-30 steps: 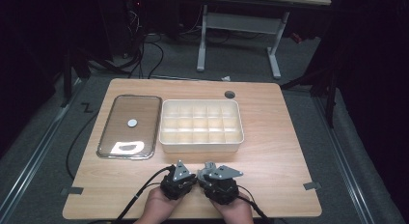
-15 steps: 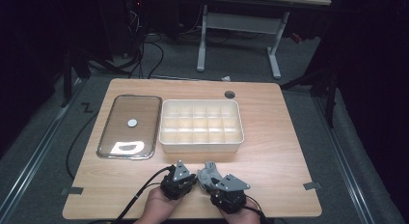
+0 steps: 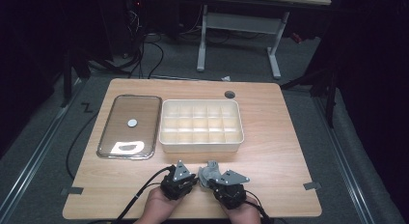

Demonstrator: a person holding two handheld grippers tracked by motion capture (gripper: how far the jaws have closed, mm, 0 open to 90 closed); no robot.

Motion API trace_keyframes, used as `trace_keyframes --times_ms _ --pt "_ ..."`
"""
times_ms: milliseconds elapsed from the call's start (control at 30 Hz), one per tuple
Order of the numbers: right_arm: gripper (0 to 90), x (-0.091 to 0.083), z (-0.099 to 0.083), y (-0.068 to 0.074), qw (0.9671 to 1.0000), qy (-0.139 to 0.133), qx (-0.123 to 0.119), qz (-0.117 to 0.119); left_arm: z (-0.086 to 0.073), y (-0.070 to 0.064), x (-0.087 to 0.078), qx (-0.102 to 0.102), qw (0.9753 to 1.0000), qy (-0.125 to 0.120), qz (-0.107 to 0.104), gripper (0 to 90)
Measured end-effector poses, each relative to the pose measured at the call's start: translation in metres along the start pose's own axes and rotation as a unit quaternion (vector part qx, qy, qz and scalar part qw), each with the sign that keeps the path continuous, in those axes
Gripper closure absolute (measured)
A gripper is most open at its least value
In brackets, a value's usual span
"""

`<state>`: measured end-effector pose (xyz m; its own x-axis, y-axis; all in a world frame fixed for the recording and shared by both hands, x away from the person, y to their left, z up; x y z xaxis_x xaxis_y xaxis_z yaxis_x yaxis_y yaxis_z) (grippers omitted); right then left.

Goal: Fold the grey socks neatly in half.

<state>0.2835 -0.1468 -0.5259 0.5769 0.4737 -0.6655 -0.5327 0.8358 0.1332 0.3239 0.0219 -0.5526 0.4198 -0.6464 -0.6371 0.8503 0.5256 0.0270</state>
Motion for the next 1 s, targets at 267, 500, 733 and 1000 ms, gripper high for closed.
trace_keyframes --times_ms 267,500,733,1000 --pt "86.5 0.002 0.010 0.009 0.9999 -0.012 0.001 0.012 0.000 -0.001 0.000 0.002 1.0000 0.000 -0.001 79.7" --pt "86.5 0.019 -0.001 0.012 0.9998 0.013 -0.002 0.014 0.000 -0.001 0.000 0.005 1.0000 0.000 -0.003 80.9" --pt "86.6 0.024 -0.005 0.012 0.9999 0.010 -0.002 0.011 -0.003 0.008 -0.006 -0.041 0.9987 -0.027 -0.011 81.1" --pt "86.6 0.024 -0.005 0.012 0.9999 0.010 -0.007 0.012 0.016 0.001 -0.024 -0.025 0.9939 -0.105 -0.024 90.0"
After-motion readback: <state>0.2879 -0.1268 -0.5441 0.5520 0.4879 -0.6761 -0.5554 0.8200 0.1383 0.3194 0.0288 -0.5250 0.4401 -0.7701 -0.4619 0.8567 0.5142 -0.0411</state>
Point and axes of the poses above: each handheld gripper's, and its own axes: x roughly forward along the jaws, z roughly out of its top, y roughly to its left, the point moved 3 cm from there along x, roughly forward along the jaws, and after that the axes turned 9 degrees about x, right-handed, at the moved point
